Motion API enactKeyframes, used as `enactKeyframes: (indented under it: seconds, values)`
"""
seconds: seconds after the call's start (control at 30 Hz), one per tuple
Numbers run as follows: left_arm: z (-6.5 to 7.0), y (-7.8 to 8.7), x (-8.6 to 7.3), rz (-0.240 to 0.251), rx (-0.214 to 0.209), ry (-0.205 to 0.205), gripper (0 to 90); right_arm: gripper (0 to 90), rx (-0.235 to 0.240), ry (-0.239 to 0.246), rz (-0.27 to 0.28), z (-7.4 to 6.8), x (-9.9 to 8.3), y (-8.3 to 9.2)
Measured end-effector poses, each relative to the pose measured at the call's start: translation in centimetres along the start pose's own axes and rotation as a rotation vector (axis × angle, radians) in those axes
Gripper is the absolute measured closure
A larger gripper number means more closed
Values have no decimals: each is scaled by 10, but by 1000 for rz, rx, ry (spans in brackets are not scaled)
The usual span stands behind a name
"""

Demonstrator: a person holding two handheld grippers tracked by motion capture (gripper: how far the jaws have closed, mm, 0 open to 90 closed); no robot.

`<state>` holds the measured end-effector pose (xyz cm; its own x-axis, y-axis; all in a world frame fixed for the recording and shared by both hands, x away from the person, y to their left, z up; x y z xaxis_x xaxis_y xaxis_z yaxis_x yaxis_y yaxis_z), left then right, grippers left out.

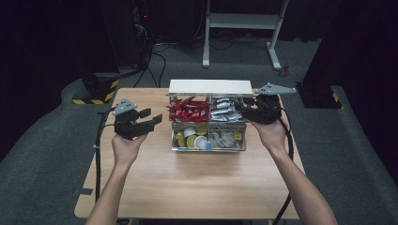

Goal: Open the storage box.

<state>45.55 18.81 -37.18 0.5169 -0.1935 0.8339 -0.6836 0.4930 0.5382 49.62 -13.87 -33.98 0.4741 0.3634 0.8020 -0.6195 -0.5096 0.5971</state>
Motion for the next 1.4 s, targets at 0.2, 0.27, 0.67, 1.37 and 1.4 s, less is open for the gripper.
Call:
enactKeyframes:
  seconds: [0.2,0.27,0.67,1.37,1.4]
  values:
    - [6,1,14,14,11,-20,450,550,2,3,-3,0,0,-1]
    - [8,-1,17,11,12,-26,453,550,4,0,-1,0,0,-1]
    - [12,-11,31,-6,-6,-31,510,550,11,-2,-4,0,0,-1]
    - [22,-11,42,-5,-41,-39,569,550,9,1,3,0,0,-2]
    - [23,-11,42,-9,-42,-41,569,549,10,0,3,0,0,-2]
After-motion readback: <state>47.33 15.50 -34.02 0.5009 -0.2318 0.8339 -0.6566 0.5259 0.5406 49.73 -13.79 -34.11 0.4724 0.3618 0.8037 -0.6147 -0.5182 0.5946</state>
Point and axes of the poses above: each handheld gripper's, and its own axes: y roughly backward along the jaws, x roughly out of its top, z roughly to its right, the point moved 7 cm from there along -y, roughly forward along the jaws, and after that the axes turned 9 degrees about -z, right-handed, at the moved point
